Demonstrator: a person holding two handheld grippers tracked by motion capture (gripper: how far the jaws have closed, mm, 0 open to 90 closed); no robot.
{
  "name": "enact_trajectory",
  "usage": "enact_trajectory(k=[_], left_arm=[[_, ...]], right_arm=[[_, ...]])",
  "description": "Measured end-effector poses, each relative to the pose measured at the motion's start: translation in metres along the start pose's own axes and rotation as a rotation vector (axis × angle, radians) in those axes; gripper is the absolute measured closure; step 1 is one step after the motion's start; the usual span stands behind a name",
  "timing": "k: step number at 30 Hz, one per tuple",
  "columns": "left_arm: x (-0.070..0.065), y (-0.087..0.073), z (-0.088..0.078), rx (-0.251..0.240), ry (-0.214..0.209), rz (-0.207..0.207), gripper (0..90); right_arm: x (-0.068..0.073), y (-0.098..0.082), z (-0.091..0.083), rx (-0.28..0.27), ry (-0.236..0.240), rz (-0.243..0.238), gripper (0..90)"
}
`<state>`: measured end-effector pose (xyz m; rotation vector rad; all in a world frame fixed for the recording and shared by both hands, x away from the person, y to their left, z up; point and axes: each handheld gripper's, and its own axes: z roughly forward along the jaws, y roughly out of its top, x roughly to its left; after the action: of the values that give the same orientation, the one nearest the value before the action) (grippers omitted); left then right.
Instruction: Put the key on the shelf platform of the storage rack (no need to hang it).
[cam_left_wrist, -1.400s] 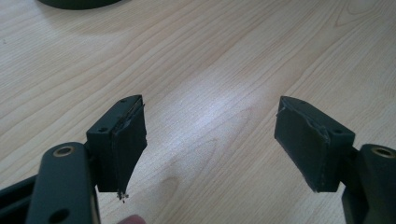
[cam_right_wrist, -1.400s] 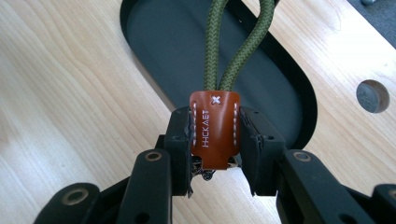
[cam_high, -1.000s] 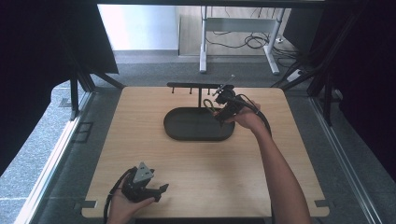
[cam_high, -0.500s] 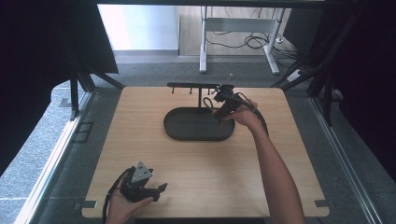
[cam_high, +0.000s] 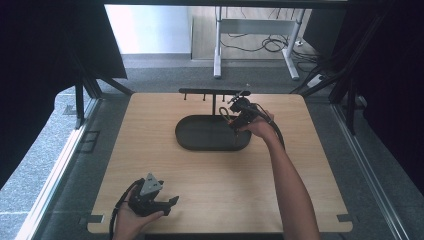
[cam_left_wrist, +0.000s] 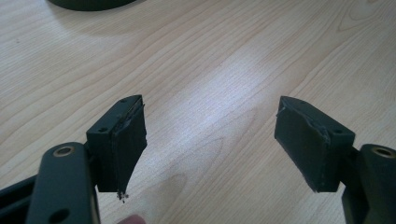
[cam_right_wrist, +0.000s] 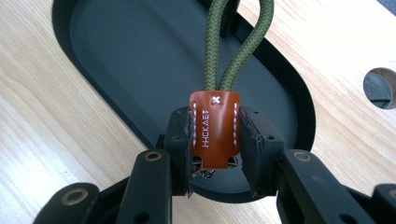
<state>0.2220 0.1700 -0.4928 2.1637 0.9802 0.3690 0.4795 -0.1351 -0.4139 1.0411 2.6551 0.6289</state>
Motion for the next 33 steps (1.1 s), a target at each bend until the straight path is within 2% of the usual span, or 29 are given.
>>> enact_trajectory(k=[9, 25, 33], left_arm=[[0.0, 0.0, 0.001, 0.005, -0.001, 0.002, 25.6], [0.001, -0.001, 0.001, 0.005, 0.001, -0.001, 25.6], [0.001, -0.001, 0.002, 0.008, -0.001, 0.0, 25.6]], right_arm=[[0.0, -0.006, 0.012, -0.008, 0.013, 0.007, 66.0], [0.003, -0.006, 0.027, 0.007, -0.001, -0.01, 65.7], [0.002, -0.011, 0.033, 0.01, 0.003, -0.001, 65.2]])
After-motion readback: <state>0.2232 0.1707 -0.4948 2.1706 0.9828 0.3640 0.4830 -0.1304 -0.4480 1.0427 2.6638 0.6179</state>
